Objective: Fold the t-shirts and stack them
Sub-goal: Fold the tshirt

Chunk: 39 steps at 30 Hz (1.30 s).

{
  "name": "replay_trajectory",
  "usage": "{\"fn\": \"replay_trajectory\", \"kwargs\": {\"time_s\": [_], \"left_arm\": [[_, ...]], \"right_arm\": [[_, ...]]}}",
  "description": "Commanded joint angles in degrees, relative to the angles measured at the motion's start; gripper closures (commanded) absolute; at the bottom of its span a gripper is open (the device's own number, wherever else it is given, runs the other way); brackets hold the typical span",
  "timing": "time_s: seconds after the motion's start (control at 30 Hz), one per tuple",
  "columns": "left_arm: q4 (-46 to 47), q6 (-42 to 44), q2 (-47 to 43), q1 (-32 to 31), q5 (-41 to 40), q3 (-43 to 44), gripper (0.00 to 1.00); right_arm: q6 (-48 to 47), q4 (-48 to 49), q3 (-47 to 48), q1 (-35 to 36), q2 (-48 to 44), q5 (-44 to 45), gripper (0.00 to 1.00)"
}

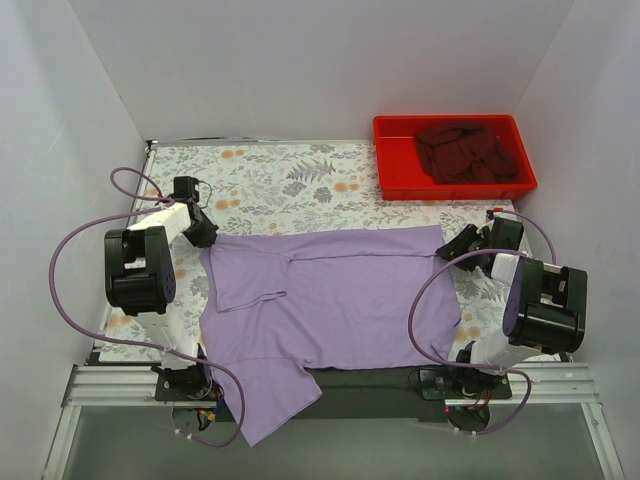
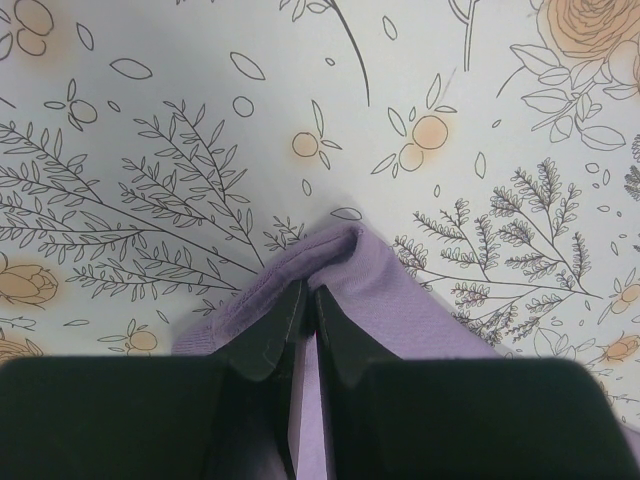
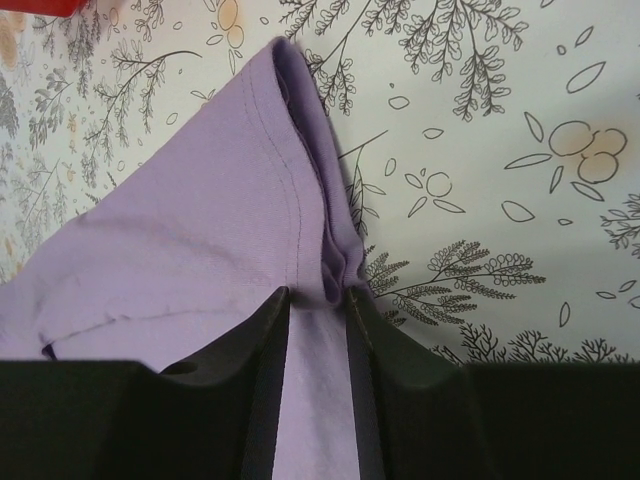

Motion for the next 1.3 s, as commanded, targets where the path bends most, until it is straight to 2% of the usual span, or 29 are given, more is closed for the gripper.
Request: {"fn": "replay_trajectory", "kwargs": {"time_s": [0.0,0.2,0.37,0.5,0.67,0.9,1.0,1.03,1.13,1.17,1.23,1.27], "left_arm": [[0.8,0.6,-1.5,-0.3,-0.2,-0.1,0.94],[0.5,0.6,-1.3,-0.2,-0.2,0.0,0.94],[0.1,0.7,-1.3,-0.3,-0.9,0.0,0.93],[-0.4,0.8,-1.1,-0.2,-1.8,0.3,0.93],[-0.9,0.9,-0.6,-0.3,-2.9,0.5,0.93],[-1.5,0.9,0.2,-0.2,-2.4,0.7,0.91],[-1.4,1.2,-0.5,-0.3,-2.1,0.6,0.85],[-1.4,1.4,-0.8,-0.5,-2.0,0.5,0.80],[-1.6,2.4,-3.9,-1.4,-4.4,-0.2,0.69],[-2.1,2.5,-4.9,-2.5,-5.4,-0.6,0.60],[-3.8,2.6,-8.2,-2.8,-8.2,-0.5,0.53],[-4.6,2.5,-9.4,-5.9,-9.0,-0.3,0.46]], "right_arm": [[-0.5,0.9,0.6,0.2,-1.0,0.1,0.65],[-1.7,-1.1,1.7,0.2,-3.1,0.3,0.76],[-3.4,-4.8,3.3,0.1,-4.6,2.2,0.91],[-6.2,-8.9,5.0,0.1,-5.5,5.2,0.97],[-9.0,-13.3,6.6,0.1,-5.5,8.3,0.99],[-10.6,-16.5,8.4,0.1,-3.1,8.4,0.99],[-12.0,-17.8,9.8,0.3,-1.9,7.6,0.88],[-12.4,-18.3,10.7,0.5,-1.9,7.5,0.80],[-13.8,-20.2,12.4,2.2,-3.3,8.7,0.65],[-14.3,-20.8,13.6,3.8,-4.0,10.5,0.57],[-15.0,-22.5,14.6,5.7,-5.8,12.8,0.50],[-15.2,-22.8,15.4,7.8,-6.4,15.1,0.49]]}}
